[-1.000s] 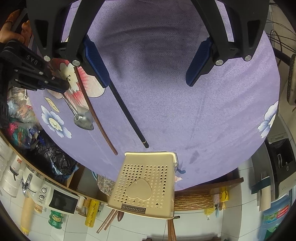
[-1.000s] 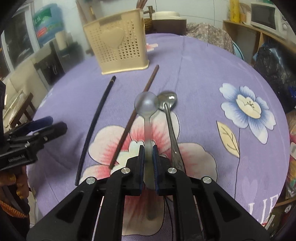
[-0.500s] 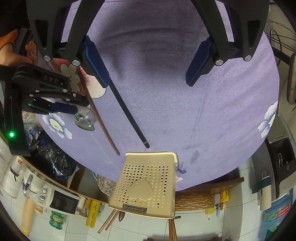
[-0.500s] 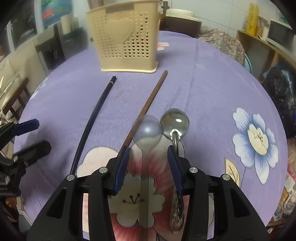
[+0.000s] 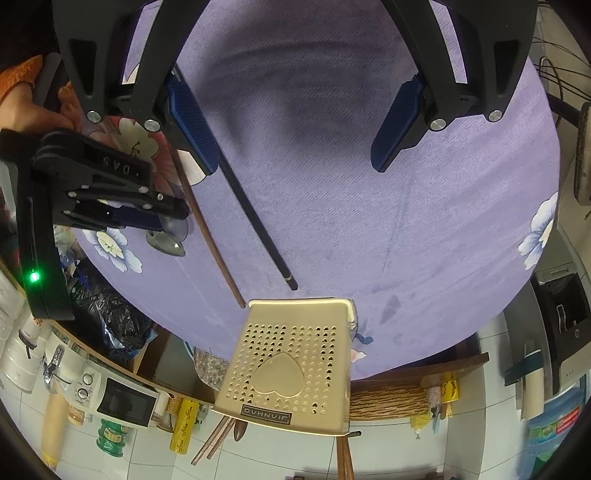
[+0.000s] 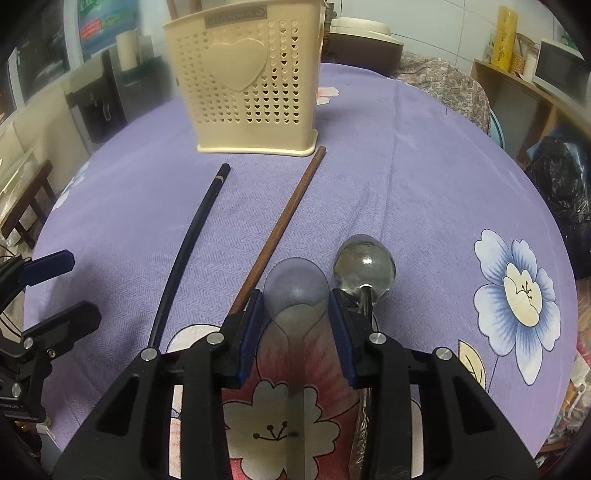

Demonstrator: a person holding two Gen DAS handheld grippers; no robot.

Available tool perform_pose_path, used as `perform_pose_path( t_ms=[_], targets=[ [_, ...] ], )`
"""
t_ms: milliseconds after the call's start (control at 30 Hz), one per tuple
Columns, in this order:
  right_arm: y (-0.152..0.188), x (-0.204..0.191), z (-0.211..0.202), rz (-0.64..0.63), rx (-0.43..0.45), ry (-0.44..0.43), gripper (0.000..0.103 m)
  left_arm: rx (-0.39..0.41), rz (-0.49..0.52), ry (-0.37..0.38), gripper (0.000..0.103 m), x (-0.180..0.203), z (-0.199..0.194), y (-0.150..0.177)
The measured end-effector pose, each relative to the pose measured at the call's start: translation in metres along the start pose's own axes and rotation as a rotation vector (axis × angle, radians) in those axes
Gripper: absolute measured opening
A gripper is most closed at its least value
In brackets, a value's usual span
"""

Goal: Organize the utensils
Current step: 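Close the left tool on the black chopstick and lift it while the right tool holds the clear spoon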

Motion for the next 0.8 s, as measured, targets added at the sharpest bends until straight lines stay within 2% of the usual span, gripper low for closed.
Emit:
perform_pose_path(
  t_ms=[67,100,167,233,333,533,600,800],
  targets=[
    [-0.001,0.0,0.001,0.0,0.004,0.0,0.037,-0.002,0.013,0.005,0.084,0.005,0.006,-0.008],
    [-0.001,0.0,0.001,0.002,0.005,-0.002,0.037,0.001,0.016,0.0,0.08,0.006,0.009,-0.013],
    [-0.001,0.0,0.001,0.006,0.008,-0.005,0.037,-0.002,0.016,0.002,0.07,0.008,0.016,-0.023],
    [-0.001,0.0,0.001,0.009,0.011,-0.002,0.037,-0.029,0.006,0.022,0.054,0.009,0.028,-0.031],
    [-0.001,0.0,0.001,0.014,0.012,0.0,0.037,-0.072,-0.023,0.024,0.045,0.007,0.051,-0.047],
    [-0.001,0.0,0.001,0.014,0.014,0.002,0.037,-0.125,0.016,-0.018,0.036,0.017,0.089,-0.065],
    [-0.001,0.0,0.001,0.013,0.014,0.0,0.037,-0.116,0.029,-0.046,0.033,0.017,0.092,-0.067],
    [-0.002,-0.001,0.002,0.014,0.015,0.007,0.037,-0.125,0.04,-0.071,0.025,0.016,0.094,-0.067]
  ],
)
Point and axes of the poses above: each gripper's, at about its wrist camera, not at the fingertips, and z roughly the way its jaws point, x to its right, y to its underside, the point moved 8 cm from there along z, roughly the way its jaws point
